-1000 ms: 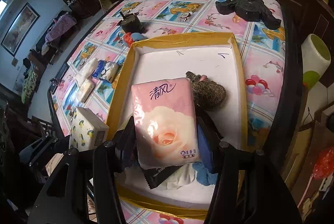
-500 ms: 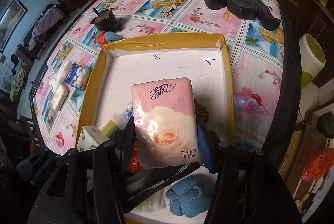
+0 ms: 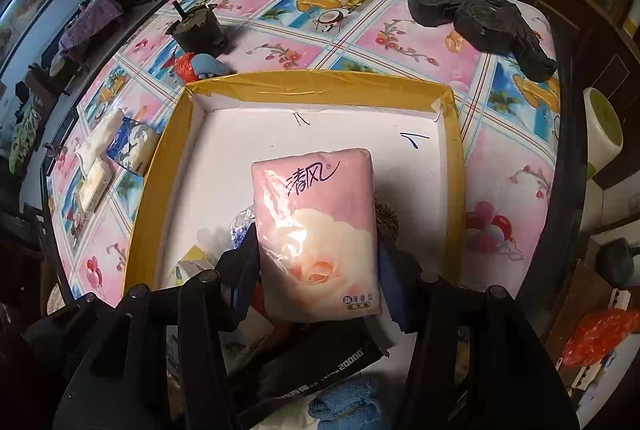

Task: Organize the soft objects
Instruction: 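Lower both tissue packs into the tray and open both grippers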

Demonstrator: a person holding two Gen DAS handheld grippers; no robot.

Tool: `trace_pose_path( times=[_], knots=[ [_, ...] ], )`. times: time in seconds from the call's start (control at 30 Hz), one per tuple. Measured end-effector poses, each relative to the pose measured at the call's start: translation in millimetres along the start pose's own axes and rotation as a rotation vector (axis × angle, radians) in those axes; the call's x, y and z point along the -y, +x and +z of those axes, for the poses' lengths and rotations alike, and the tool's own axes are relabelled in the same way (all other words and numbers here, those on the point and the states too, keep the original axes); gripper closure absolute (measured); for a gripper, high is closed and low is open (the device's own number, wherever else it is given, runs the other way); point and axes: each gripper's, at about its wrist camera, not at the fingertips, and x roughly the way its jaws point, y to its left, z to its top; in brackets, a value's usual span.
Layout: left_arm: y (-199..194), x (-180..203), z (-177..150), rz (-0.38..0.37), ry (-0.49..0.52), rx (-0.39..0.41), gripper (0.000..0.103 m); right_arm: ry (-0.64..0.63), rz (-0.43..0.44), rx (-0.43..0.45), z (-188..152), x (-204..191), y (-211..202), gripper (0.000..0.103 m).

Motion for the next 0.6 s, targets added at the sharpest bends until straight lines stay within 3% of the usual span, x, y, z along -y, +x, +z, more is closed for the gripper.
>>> trace_pose_path(
  times=[0.4,0.5,0.53,0.6],
  knots=[
    [-18,2,-4,-0.025,0.002,0.047,0.04,0.011,-0.008,-0.006,-2,-1,-6,0.048],
    [-27,0,-4,-0.038,-0.009,0.069,0.033,0.015,-0.021,0.003,-4,-2,-12,0.047],
    [-29,-1,-4,-0.045,-0.013,0.076,0.033,0.014,-0.025,0.014,-4,-3,-16,0.044],
    [-34,-3,-4,-0.061,-0.028,0.092,0.032,0.0,-0.041,0.041,-6,-6,-26,0.022]
  ],
)
